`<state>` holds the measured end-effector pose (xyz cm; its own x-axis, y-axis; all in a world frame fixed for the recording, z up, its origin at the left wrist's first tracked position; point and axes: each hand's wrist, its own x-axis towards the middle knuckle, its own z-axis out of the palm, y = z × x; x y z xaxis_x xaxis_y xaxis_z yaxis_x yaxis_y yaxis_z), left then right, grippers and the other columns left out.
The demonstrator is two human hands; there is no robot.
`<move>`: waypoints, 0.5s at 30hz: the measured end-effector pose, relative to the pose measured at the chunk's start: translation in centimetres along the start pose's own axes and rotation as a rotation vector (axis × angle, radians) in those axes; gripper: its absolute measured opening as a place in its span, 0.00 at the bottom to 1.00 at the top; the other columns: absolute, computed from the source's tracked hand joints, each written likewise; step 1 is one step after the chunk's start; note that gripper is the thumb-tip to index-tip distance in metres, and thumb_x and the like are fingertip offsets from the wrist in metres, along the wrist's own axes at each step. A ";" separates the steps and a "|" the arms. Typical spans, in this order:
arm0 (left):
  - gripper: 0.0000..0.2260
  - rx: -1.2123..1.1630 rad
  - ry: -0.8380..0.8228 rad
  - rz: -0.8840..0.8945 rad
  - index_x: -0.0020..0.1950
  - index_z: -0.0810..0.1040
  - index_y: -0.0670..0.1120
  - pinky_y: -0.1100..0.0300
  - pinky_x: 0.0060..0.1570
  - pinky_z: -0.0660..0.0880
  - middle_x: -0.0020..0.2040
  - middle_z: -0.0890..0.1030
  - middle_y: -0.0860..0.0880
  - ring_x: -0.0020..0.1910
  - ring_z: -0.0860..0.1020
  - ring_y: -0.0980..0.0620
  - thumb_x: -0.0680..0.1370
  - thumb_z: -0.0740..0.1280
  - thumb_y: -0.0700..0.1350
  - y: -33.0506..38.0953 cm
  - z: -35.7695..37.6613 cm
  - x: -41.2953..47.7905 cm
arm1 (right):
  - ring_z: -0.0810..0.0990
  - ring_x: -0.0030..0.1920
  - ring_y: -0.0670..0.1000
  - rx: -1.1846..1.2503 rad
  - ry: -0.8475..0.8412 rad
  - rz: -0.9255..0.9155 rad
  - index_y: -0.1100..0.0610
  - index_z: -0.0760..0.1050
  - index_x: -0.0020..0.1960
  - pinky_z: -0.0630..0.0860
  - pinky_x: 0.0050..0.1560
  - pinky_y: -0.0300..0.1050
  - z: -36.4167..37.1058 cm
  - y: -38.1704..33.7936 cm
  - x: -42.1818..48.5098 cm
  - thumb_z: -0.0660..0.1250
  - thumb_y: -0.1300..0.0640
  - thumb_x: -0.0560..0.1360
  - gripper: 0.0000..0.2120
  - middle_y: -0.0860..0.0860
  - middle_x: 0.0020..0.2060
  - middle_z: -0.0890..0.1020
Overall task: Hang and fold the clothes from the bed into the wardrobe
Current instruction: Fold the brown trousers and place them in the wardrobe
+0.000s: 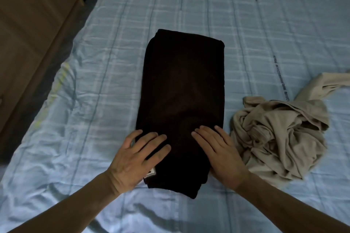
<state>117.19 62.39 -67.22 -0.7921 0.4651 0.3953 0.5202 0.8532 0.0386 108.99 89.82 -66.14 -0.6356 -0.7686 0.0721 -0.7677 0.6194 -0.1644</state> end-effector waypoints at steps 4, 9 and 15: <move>0.18 -0.036 0.011 -0.039 0.67 0.72 0.46 0.47 0.60 0.72 0.61 0.82 0.44 0.58 0.81 0.45 0.78 0.60 0.37 -0.6 -1.9 1.4 | 0.74 0.68 0.53 0.082 0.117 0.016 0.57 0.62 0.74 0.62 0.73 0.53 -0.8 -0.4 0.6 0.75 0.66 0.66 0.40 0.54 0.65 0.77; 0.28 -0.363 0.069 -0.336 0.70 0.69 0.47 0.53 0.63 0.71 0.64 0.78 0.46 0.61 0.75 0.49 0.72 0.71 0.50 -2.6 -4.7 4.1 | 0.74 0.64 0.52 0.352 0.152 0.155 0.46 0.58 0.76 0.70 0.69 0.52 -4.4 0.9 2.5 0.78 0.59 0.65 0.46 0.50 0.65 0.74; 0.54 -0.552 0.023 -0.486 0.79 0.56 0.54 0.50 0.69 0.69 0.74 0.67 0.55 0.71 0.69 0.52 0.59 0.82 0.60 -5.4 -7.2 9.1 | 0.78 0.47 0.47 0.584 0.305 0.275 0.42 0.58 0.73 0.78 0.43 0.48 -8.7 3.2 8.1 0.70 0.50 0.70 0.36 0.44 0.55 0.78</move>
<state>109.45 60.37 -57.23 -0.9705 0.0545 0.2349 0.2020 0.7157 0.6686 100.69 86.95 -57.48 -0.8602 -0.4648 0.2098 -0.4608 0.5321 -0.7103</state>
